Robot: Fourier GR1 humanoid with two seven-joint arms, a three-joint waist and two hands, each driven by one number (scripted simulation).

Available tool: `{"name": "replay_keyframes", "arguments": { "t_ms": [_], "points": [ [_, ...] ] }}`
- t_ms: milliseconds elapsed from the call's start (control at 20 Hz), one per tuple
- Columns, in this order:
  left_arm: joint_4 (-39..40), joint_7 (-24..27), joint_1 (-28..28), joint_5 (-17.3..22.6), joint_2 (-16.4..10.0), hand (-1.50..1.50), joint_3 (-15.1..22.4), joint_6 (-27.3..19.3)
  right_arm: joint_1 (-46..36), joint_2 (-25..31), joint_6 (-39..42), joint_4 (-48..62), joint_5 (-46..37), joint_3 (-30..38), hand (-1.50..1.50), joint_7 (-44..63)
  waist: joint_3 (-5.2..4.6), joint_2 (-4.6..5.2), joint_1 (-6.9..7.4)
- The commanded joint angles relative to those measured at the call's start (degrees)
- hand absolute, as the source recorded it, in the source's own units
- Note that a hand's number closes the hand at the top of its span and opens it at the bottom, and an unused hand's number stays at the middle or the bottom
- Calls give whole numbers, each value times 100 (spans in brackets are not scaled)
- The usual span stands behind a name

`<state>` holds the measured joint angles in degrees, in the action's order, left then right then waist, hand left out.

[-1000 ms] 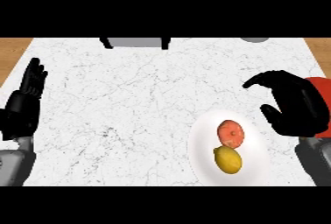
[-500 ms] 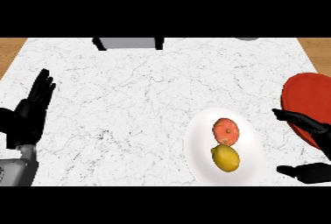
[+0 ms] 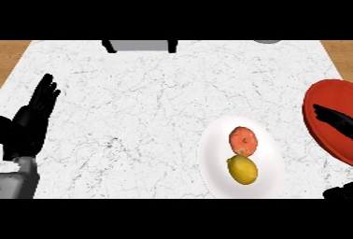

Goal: Pick the lemon from the plate and place it in the bowl

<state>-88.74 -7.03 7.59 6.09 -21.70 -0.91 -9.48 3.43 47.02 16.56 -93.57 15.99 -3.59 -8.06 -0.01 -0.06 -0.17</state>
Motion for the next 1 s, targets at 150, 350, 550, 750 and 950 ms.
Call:
{"name": "replay_keyframes", "arguments": {
  "t_ms": [150,350,550,750,950],
  "points": [
    [-27,-142,150,141,-104,0,-289,361,-1460,-157,466,153,82,-24,-150,1376,-1,10,62],
    [53,31,127,-178,138,0,-9,83,-2212,412,1473,449,88,-417,-150,1709,-5,28,133],
    [300,134,308,-157,201,0,-67,137,-2839,131,1867,802,-421,-1047,-150,2058,-4,36,140],
    [137,71,191,-281,317,0,-8,0,-3224,-338,2373,1480,-865,-1549,-150,1928,2,37,165],
    [355,139,196,-146,35,0,-327,324,-3316,-686,2812,1548,-895,-1690,-150,2159,0,19,88]
  ]
}}
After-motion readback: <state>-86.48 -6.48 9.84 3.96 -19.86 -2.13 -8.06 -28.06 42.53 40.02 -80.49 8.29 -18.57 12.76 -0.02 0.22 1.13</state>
